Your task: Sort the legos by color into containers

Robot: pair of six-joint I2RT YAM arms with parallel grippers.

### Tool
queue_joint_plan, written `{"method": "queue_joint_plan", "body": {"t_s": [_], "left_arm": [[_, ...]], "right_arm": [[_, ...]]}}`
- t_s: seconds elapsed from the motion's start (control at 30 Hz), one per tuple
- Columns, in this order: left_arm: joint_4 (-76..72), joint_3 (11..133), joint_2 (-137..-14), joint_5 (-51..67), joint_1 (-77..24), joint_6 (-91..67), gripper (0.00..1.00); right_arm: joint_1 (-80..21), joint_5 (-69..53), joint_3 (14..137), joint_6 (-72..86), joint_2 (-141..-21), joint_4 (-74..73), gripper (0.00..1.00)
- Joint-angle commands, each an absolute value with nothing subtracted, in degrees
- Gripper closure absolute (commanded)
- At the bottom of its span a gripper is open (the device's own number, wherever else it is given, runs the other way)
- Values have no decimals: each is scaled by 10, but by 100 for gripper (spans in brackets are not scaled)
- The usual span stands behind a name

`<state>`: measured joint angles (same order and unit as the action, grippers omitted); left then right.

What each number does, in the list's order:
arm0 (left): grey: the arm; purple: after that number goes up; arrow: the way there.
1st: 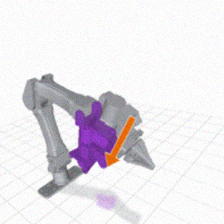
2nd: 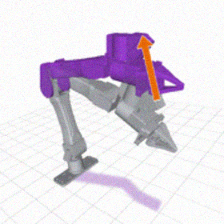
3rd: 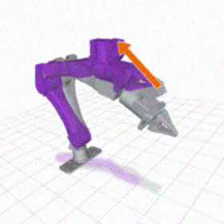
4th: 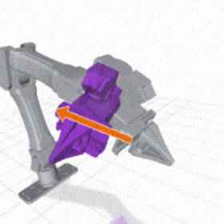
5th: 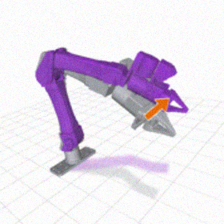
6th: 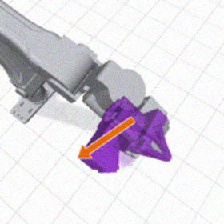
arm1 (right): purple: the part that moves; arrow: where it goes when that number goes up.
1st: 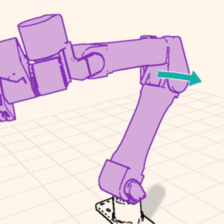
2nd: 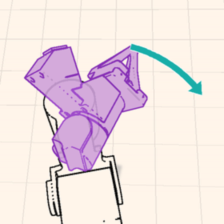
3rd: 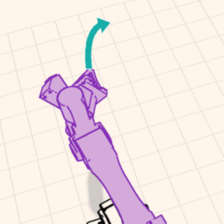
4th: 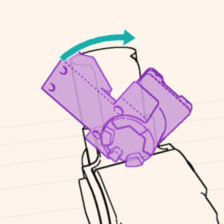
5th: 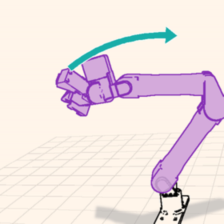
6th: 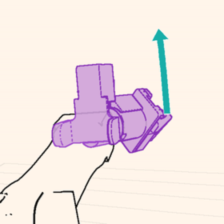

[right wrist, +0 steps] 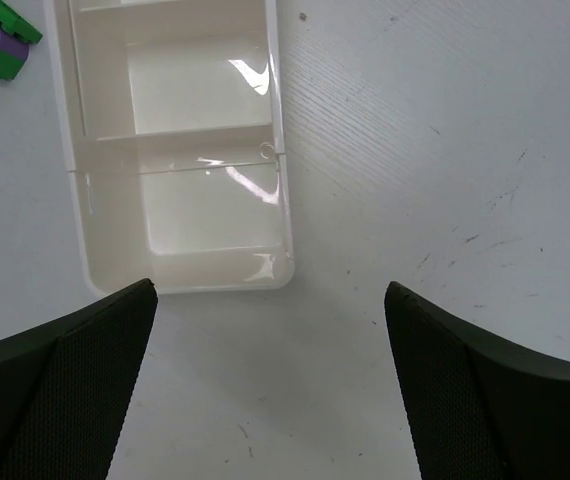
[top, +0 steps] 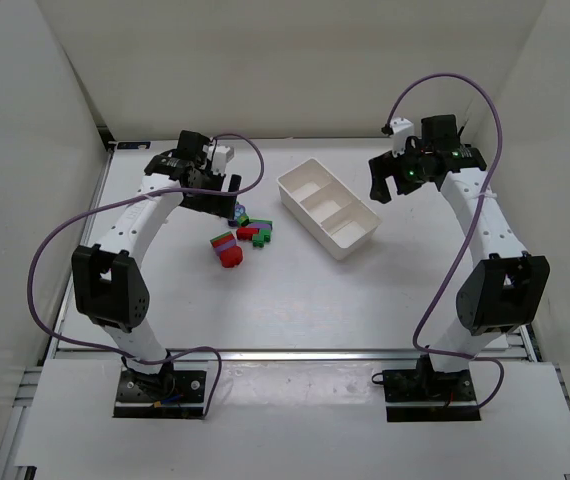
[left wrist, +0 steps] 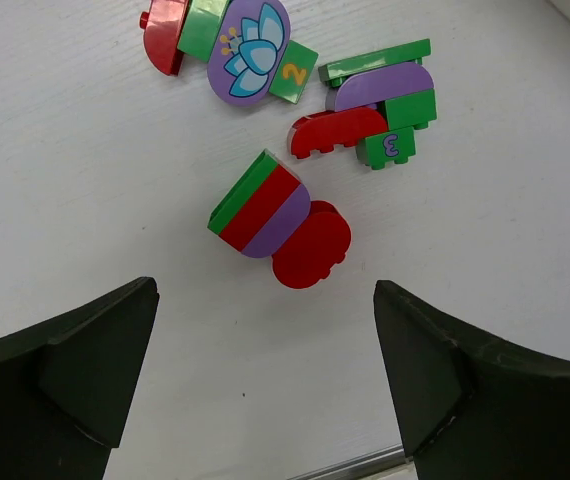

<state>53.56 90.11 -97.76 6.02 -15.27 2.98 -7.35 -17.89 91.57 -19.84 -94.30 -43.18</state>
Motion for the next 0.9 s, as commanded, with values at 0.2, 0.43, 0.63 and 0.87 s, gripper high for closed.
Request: {"method": "queue_joint_plan", "body": {"t_s": [0.2, 0.43, 0.63, 0.87], "left_arm": [[560, 894, -937, 171, -147, 131, 1], [556, 825, -902, 205, -144, 206, 7], [542, 740, -875, 220, -126, 339, 11], [556, 748, -898, 213, -114, 381, 11]], "right_arm": [[-69, -196, 918, -233, -919, -434, 8], [-69, -228, 911, -243, -913, -446, 8], [-69, -233, 914, -250, -919, -455, 8], [-69, -244, 922, -249, -931, -457, 8]]}}
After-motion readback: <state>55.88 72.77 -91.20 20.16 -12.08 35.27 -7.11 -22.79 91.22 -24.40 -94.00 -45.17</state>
